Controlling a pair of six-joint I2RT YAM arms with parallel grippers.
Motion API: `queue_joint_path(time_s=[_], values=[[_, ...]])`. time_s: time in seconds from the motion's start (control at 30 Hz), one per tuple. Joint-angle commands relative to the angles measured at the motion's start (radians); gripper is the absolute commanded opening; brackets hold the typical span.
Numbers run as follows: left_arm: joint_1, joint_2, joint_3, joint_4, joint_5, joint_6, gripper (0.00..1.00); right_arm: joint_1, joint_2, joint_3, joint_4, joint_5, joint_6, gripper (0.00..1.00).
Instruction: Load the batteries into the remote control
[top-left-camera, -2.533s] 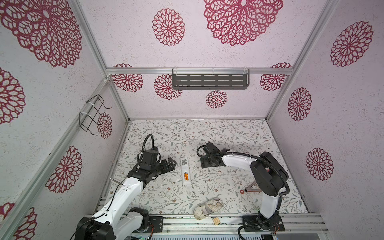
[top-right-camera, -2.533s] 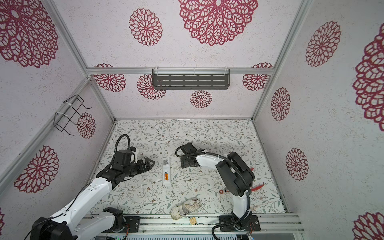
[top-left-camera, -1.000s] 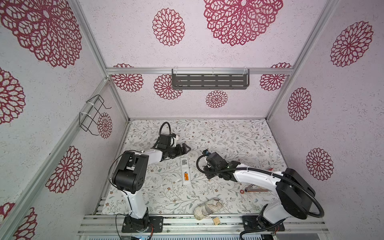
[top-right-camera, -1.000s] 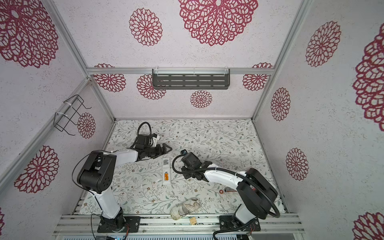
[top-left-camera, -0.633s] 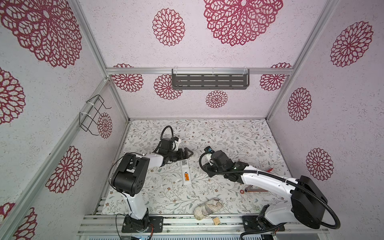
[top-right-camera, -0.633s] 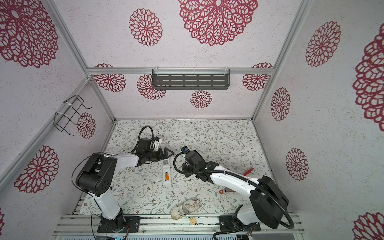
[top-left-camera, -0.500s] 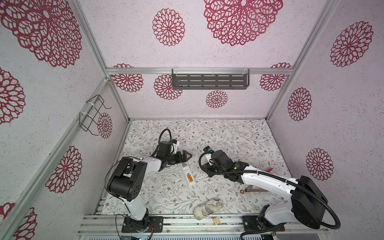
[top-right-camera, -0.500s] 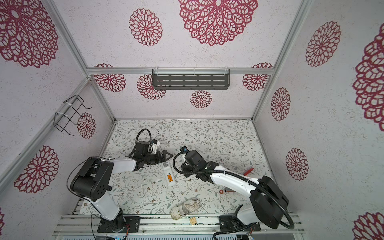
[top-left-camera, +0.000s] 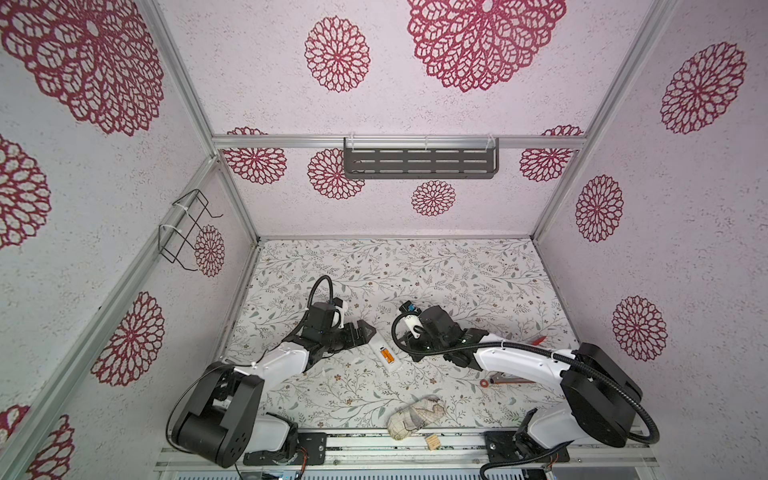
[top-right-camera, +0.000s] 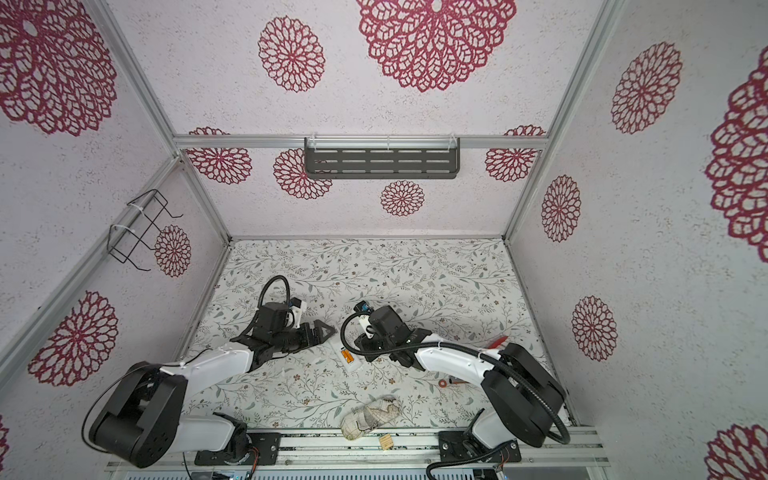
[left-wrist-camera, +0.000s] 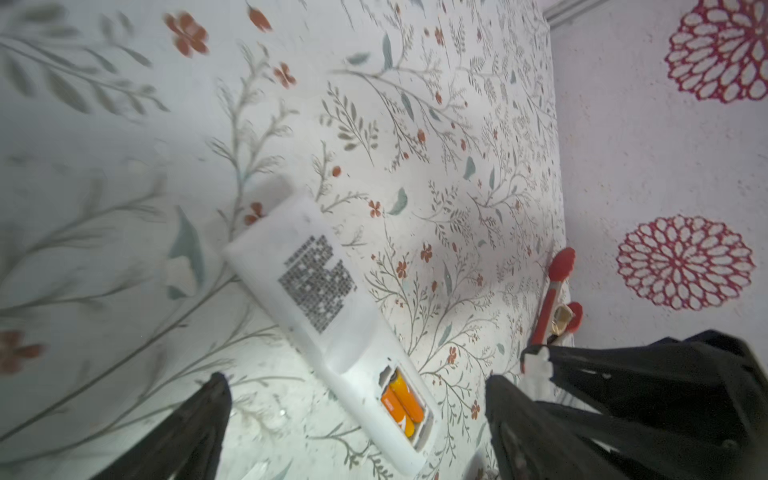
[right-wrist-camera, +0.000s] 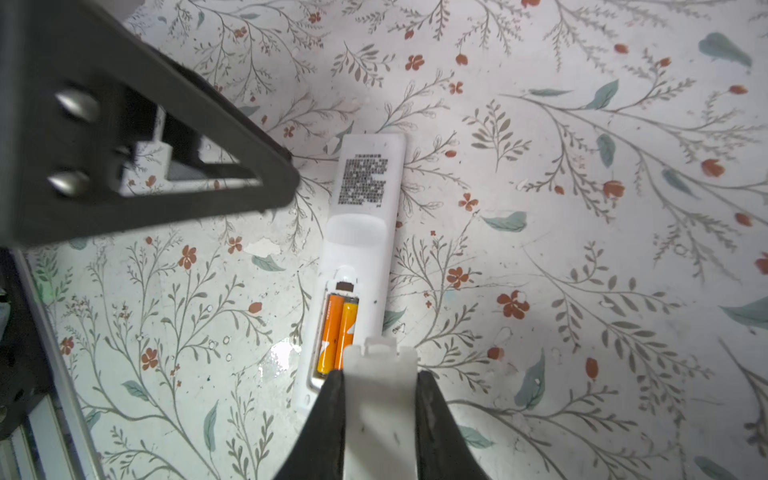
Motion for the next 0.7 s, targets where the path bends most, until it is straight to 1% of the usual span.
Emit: queue_joint_path(time_s=[0.0,0.13,0.37,0.53,0.67], values=[[0.035,-0.102,0.035,-0.178,-0.124,0.007,0.98,0.017,0.015,0.011,0.086,-0.009,-0.004,0.24],[0.082,-0.178,0.067,-0.301,-0.124,0.030,0.98,0.060,0.057,0.012,0.135,0.055,0.013,0.23],[0.106,-0.217,0.139,-0.460,-0.084,0.079,0.98,0.134,0.133,0.005,0.269,0.195,0.036,0.23],[0.106,-0.264,0.139,-0.482,-0.083,0.075,0.98,0.155,0.176,0.030,0.285,0.269,0.042,0.22],[0.108,-0.277,0.136,-0.486,-0.084,0.075,0.98,0.157,0.193,0.034,0.282,0.279,0.049,0.22]])
